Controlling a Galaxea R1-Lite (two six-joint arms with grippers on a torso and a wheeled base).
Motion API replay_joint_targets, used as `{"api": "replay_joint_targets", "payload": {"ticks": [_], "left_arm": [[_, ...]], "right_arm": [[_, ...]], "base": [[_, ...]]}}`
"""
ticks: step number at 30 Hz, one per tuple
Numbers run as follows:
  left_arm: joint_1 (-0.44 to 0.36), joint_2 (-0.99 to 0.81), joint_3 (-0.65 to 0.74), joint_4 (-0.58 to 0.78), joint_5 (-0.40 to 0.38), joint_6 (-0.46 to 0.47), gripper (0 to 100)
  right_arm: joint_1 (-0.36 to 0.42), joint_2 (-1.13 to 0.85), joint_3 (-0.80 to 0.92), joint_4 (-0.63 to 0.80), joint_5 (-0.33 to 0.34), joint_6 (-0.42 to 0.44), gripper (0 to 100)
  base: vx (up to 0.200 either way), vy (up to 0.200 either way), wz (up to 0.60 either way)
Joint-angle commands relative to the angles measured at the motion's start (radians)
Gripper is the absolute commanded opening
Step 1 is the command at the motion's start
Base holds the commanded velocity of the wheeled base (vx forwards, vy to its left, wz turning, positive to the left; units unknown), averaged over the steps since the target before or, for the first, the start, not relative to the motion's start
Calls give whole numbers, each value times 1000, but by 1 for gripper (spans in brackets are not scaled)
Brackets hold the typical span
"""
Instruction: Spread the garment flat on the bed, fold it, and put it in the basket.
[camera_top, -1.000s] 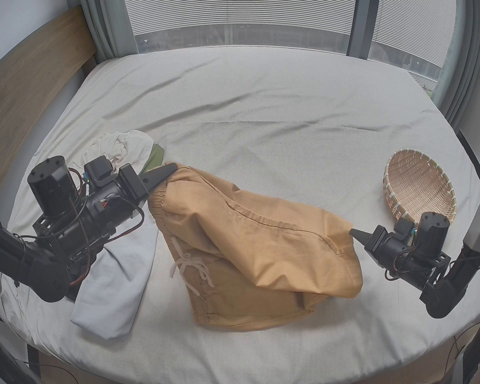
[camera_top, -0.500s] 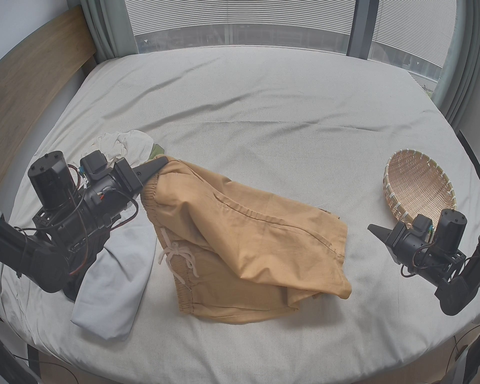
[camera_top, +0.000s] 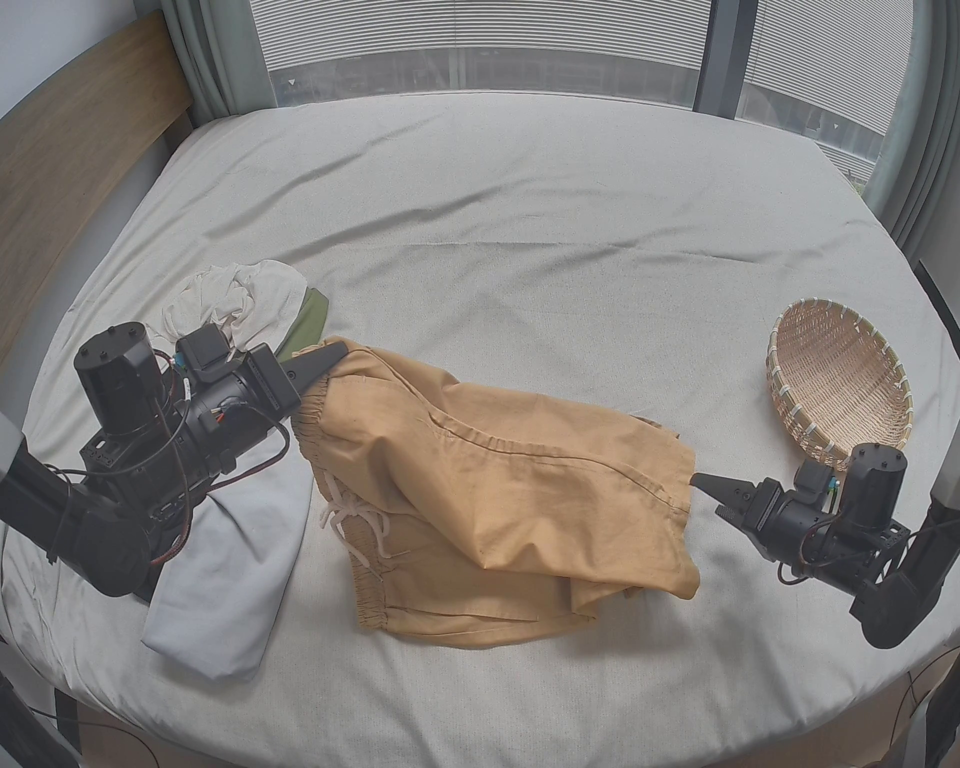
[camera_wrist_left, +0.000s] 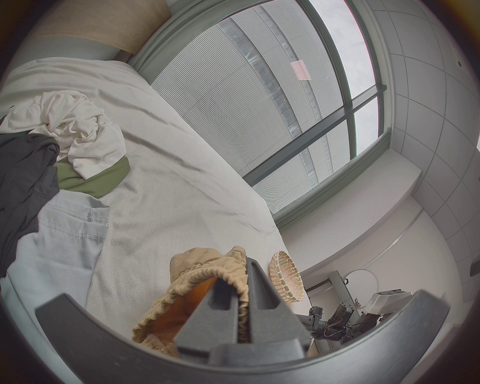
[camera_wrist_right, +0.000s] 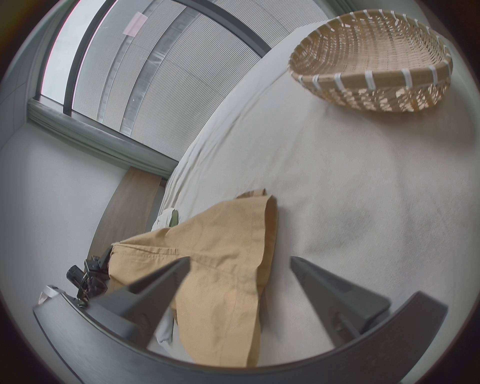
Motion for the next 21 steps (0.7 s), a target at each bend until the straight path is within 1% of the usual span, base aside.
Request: {"api": "replay_joint_targets", "payload": {"ticks": [1,4,7,8,11,18,21], "left_arm": [[-3,-4,0,-1,0,0,0],[-3,-4,0,-1,0,0,0],[-5,-5,2,-7,2,0,0],[-5,-5,0,-8,2,0,0],[-5,-5,0,-13,2,0,0],[-5,-5,8,-24,2,0,0],[-5,-4,14,-41,2,0,0]], "right_arm": [[45,46,1,0,0,2,100],[62,77,-5,-13,-1,3,100],[88,160,-10,-151,-4,9,100],[96,173,-13,-162,-4,15,100],[122,177,-25,-151,0,61,100],[140,127,-30,-151,3,94,100],[151,63,-30,-151,12,120,100]], "base": [[0,0,0],[0,0,0],[0,0,0],[0,0,0],[0,0,0],[0,0,0],[0,0,0]]}}
